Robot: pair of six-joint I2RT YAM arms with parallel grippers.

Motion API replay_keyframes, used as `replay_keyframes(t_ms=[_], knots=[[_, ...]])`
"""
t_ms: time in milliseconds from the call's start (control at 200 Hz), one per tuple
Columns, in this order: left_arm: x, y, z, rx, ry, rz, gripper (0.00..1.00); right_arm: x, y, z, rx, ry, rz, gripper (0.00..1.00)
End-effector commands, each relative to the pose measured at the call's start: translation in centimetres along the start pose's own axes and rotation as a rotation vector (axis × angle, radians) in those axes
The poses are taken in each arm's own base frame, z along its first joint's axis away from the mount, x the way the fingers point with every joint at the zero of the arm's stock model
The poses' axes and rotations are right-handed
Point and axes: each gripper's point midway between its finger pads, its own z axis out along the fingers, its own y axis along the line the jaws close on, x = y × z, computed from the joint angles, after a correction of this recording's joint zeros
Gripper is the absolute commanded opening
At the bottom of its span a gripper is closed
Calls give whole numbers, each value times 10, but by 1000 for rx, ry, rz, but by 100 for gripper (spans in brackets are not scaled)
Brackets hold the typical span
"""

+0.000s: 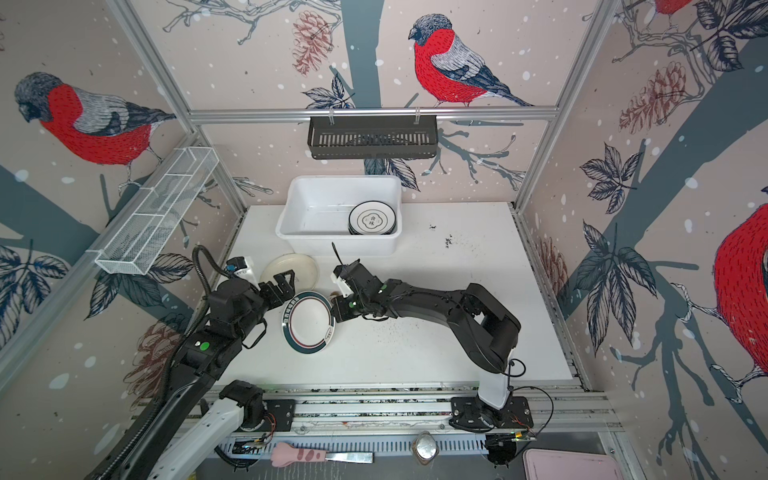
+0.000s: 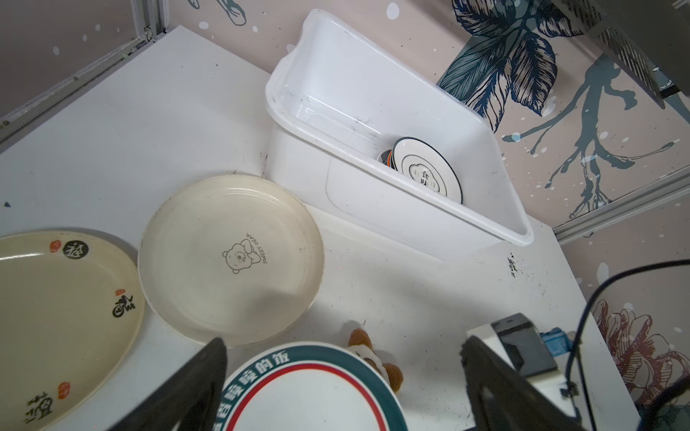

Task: Place the plates into the plastic bin on the countertop
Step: 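Close the right gripper on the plate rim and tilt it upright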

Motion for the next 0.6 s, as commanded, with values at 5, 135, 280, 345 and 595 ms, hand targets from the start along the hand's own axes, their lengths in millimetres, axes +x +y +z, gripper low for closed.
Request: replay_keyframes(t_ms=[5, 135, 280, 345, 595], knots=[[-8, 0, -4, -5, -28, 18, 97, -17, 2, -17, 3, -58, -9, 0], [-5, -4, -1, 16, -16, 18, 97, -31, -9, -36, 36, -103, 2, 0], [1, -6, 6, 29, 8, 15, 97, -47, -25, -61, 56, -174, 32, 0], [4, -8, 8, 43, 21, 16, 97, -53, -29, -73, 60, -205, 40, 0], [23, -15, 16, 112, 75, 13, 97, -71, -46, -121, 31, -299, 78, 0]])
